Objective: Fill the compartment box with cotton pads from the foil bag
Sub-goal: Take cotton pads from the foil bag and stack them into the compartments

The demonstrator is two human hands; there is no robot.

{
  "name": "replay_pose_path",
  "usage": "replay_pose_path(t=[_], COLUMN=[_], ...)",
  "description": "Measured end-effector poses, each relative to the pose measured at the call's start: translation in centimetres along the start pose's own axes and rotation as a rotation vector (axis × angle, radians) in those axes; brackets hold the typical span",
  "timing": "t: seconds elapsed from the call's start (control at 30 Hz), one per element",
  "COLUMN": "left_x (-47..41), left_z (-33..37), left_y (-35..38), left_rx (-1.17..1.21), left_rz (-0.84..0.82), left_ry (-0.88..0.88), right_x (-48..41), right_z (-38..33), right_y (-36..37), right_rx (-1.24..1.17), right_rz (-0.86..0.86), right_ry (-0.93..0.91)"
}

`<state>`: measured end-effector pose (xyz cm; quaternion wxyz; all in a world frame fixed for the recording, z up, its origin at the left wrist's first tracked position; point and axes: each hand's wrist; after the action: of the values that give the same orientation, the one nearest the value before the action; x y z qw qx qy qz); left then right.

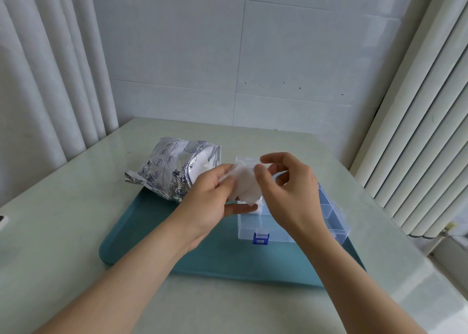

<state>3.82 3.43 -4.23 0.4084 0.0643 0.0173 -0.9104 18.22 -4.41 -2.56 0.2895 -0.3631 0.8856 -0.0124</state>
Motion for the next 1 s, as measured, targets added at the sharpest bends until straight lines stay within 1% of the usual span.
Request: replay_pose_path(t=[0.03, 0.1, 0.17, 0.2, 0.27, 0.37, 0.43, 0.47, 0.53, 0.6, 0.67, 0.77, 1.0], left_x=[-0.1, -0.2, -0.2, -0.2, -0.2, -0.2, -0.2, -0.2, -0.4, -0.4, -0.3, 0.0, 0.3], left_z=[0.0, 0.0, 0.0, 0.0, 0.0, 0.1, 0.2, 0.2, 0.1, 0.2, 0.5, 0.9, 1.0], left_y=[-0.1, -0.3, -0.4, -0.4, -0.4, -0.4, -0.4, -0.5, -0.4, -0.1, 0.3, 0.7, 1.1], left_rx=[0.005, 0.016, 0.008, -0.006, -0.022, -0.004, 0.001, 0.011, 0.069, 0.169, 0.245, 0.304, 0.246], left_rz=[0.030, 0.063, 0.094, 0.119, 0.171, 0.192, 0.211, 0.219, 0.214, 0.189, 0.156, 0.101, 0.079], left_ry=[0.001, 0.008, 0.017, 0.017, 0.008, 0.004, 0.005, 0.000, -0.027, -0.076, -0.132, -0.172, -0.158], right_x=[-0.2, -0.4, -0.3, -0.3, -0.4, -0.7, -0.7, -0.7, -0.6, -0.4, -0.2, -0.1, -0.3], right_z=[0.0, 0.0, -0.1, -0.1, 0.1, 0.3, 0.0, -0.1, -0.3, -0.2, 0.1, 0.3, -0.2], right_y=[-0.3, -0.7, -0.9, -0.9, -0.8, -0.7, -0.8, -0.9, -0.7, -0.3, 0.1, 0.3, 0.0], right_rx=[-0.021, -0.075, -0.138, -0.163, -0.199, -0.229, -0.289, -0.325, -0.359, -0.295, -0.208, -0.125, -0.004], right_rz=[-0.010, -0.113, -0.206, -0.216, -0.166, -0.007, 0.054, 0.046, -0.039, -0.134, -0.162, -0.158, -0.063], right_ry=[0.041, 0.120, 0.166, 0.170, 0.153, 0.117, 0.102, 0.090, 0.060, 0.010, -0.030, -0.056, -0.120])
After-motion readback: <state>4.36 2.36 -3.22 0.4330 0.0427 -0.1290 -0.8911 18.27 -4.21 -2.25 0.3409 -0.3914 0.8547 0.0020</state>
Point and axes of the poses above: each hand's wrist, its own x-axis away from the middle knuckle, its own y-axis out of the palm, z = x × y, and after that the axes turned 10 degrees about -x, right-handed
